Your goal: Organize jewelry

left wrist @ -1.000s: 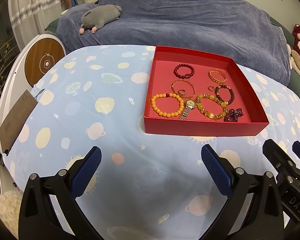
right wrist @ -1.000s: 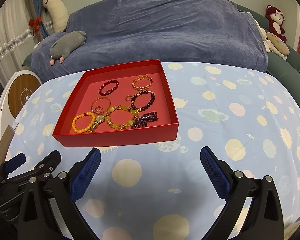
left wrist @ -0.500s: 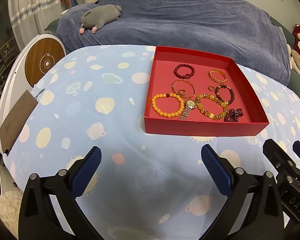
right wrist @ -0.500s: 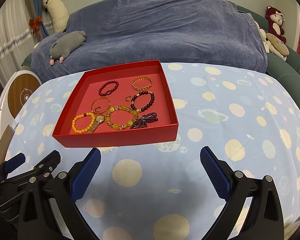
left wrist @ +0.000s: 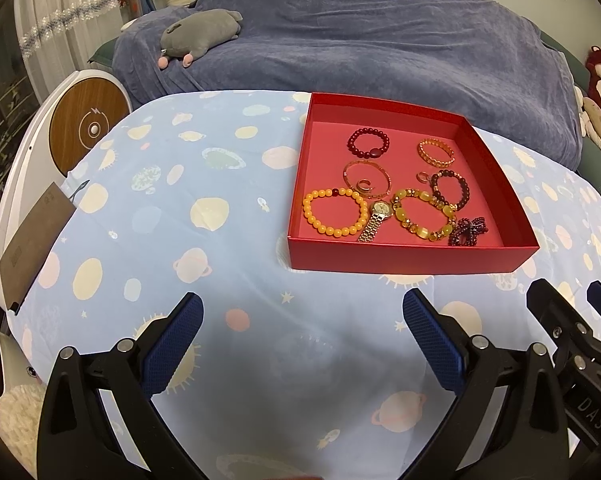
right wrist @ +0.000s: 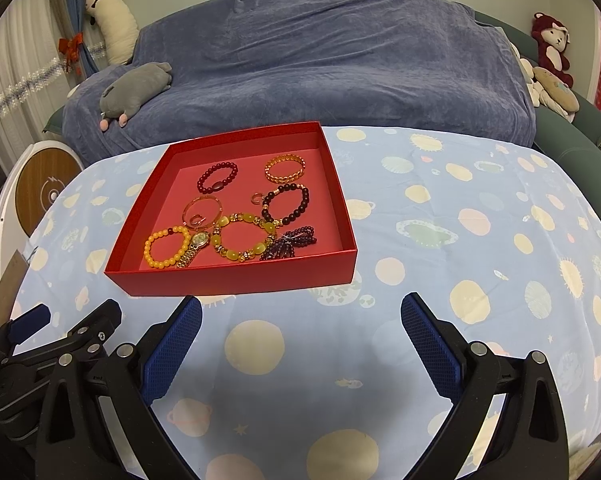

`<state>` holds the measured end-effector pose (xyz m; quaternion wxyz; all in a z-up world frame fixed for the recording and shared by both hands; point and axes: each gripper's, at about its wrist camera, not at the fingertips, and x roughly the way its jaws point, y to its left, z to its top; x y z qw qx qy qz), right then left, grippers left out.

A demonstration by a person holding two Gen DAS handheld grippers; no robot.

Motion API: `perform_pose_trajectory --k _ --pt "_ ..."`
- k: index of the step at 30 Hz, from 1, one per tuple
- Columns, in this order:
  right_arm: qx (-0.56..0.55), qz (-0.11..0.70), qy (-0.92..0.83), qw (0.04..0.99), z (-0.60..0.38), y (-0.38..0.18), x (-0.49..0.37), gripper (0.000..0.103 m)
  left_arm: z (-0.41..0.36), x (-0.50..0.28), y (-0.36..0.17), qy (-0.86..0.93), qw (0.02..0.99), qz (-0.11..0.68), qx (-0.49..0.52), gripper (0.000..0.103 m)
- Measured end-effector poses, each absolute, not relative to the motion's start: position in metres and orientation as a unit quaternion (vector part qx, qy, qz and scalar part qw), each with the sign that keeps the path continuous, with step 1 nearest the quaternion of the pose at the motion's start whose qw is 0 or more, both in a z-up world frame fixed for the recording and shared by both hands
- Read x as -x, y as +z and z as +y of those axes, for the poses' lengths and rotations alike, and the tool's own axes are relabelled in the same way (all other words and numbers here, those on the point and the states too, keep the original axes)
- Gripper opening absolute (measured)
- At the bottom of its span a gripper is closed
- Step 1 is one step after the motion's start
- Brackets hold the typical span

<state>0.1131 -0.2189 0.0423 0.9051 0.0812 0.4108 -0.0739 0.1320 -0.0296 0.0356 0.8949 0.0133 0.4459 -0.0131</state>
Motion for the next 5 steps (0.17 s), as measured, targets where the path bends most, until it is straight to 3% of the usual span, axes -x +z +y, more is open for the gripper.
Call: perform_pose_trajectory --k 5 --pt "-0.082 0.410 -0.074 0.905 -0.2187 0.0431 -0.1141 0.096 -0.0297 -0.1322 0.0377 -0.015 0.896 0.443 -0.011 0.095"
